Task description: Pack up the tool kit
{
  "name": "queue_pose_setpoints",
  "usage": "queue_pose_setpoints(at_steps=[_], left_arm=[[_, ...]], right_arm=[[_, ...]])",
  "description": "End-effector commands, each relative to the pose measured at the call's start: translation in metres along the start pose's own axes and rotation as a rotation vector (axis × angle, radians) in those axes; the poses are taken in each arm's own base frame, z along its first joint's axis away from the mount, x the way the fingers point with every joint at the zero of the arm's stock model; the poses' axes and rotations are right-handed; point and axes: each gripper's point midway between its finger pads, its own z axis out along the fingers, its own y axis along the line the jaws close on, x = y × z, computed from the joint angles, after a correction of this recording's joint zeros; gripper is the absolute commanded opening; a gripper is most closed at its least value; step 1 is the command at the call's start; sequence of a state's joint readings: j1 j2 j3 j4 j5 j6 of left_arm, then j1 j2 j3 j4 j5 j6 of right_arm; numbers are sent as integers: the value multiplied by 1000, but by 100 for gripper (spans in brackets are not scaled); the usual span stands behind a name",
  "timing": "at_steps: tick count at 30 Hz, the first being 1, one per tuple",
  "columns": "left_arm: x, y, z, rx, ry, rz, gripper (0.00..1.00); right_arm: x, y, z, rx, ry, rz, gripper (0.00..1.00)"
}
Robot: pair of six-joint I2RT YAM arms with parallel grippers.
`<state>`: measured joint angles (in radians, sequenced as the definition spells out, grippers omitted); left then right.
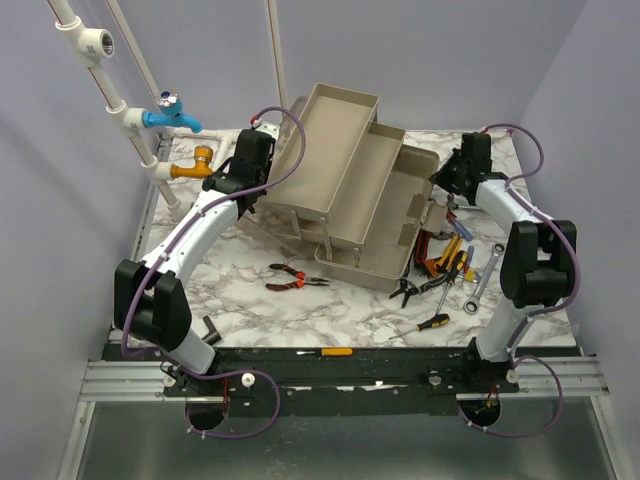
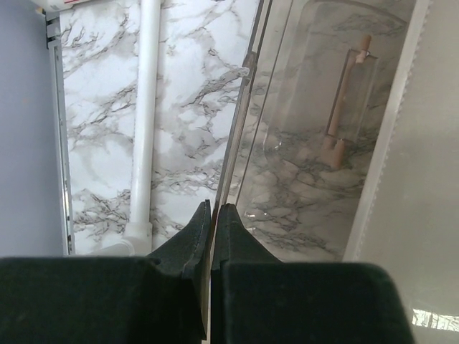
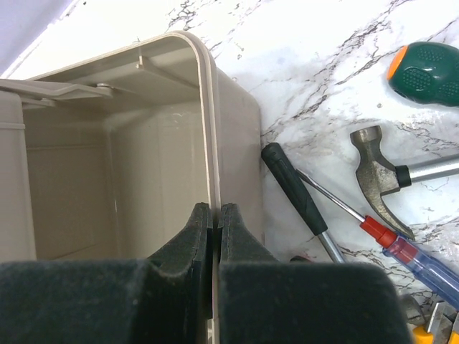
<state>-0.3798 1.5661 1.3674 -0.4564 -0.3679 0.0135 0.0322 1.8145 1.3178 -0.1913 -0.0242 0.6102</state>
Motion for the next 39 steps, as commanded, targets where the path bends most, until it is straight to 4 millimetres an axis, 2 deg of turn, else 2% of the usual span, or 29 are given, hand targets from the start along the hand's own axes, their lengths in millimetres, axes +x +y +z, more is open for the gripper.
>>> queue_pose_setpoints(at_steps=[1, 7, 17, 22, 23, 29, 39], left_arm=[[27, -50, 11, 187, 73, -33, 0], [26, -62, 9, 249, 71, -53, 0], [42, -66, 30, 267, 131, -99, 0], [43, -65, 32, 278, 147, -123, 0], [43, -65, 31, 278, 149, -124, 3], [22, -56, 8, 279, 96, -157, 26], [-28, -52, -64, 271, -48, -177, 56]], right_arm=[[7, -15, -5, 41, -11, 64, 1], [3, -43, -8, 74, -36, 124, 1], [23, -36, 3, 9, 53, 136, 1], [26, -35, 7, -5, 68, 145, 1], [26, -35, 7, -5, 67, 148, 1], [25, -34, 7, -5, 62, 150, 1], [25, -33, 6, -14, 63, 158, 1]])
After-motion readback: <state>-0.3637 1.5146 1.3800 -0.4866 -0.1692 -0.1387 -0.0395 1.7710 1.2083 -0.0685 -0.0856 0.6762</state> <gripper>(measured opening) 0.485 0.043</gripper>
